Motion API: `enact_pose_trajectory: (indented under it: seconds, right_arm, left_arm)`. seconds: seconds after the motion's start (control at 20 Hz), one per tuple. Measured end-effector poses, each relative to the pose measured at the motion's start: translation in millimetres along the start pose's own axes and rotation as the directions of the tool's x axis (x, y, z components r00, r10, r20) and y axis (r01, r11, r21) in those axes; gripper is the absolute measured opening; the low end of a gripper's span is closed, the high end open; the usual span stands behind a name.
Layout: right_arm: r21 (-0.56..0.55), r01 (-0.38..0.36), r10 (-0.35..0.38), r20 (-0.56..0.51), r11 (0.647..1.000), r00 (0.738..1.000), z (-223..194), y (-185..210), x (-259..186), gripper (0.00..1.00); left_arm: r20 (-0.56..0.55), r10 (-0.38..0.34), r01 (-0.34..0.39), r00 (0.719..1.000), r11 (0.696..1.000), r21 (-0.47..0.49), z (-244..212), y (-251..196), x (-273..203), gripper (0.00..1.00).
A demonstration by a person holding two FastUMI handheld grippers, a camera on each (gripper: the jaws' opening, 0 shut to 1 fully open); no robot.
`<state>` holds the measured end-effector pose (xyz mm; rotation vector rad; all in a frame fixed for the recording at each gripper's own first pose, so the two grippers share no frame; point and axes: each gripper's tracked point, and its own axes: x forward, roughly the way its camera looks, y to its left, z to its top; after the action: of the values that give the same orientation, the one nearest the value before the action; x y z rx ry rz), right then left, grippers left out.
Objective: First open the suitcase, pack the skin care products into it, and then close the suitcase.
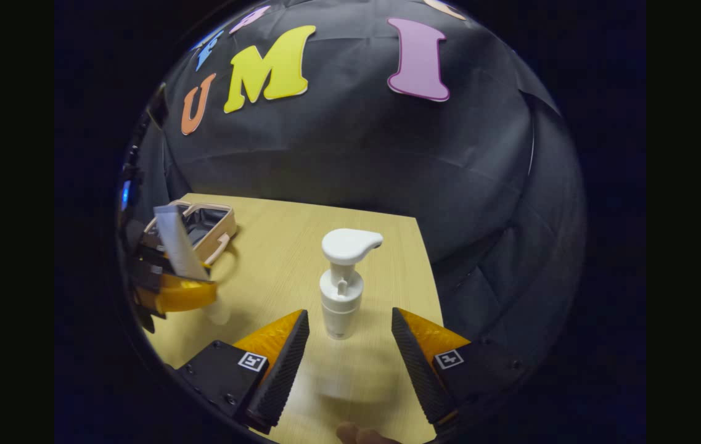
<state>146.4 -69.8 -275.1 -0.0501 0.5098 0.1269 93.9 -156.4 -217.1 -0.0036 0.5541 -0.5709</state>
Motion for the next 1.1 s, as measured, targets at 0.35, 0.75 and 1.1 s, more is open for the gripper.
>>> enact_pose_trajectory:
  seconds: [0.35, 0.75, 1.1]
  right_arm:
    - [0.004, 0.018, -0.018, -0.009, 1.000, 1.000, -9.8, 6.2, 51.1, 0.77]
    - [0.031, 0.069, -0.068, -0.035, 0.997, 0.997, -18.9, 7.8, 54.6, 0.52]
    - [0.055, 0.039, -0.037, -0.046, 0.998, 0.998, -17.6, 60.1, -12.2, 0.48]
  left_arm:
    - [-0.010, 0.169, -0.169, 0.986, 0.981, -0.097, -23.3, 21.4, -87.7, 0.43]
    - [-0.032, 0.251, -0.253, 0.968, 0.956, -0.148, -47.0, 44.4, -157.9, 0.43]
    - [-0.049, 0.362, -0.364, 0.931, 0.911, -0.194, -49.1, 142.9, -173.7, 0.43]
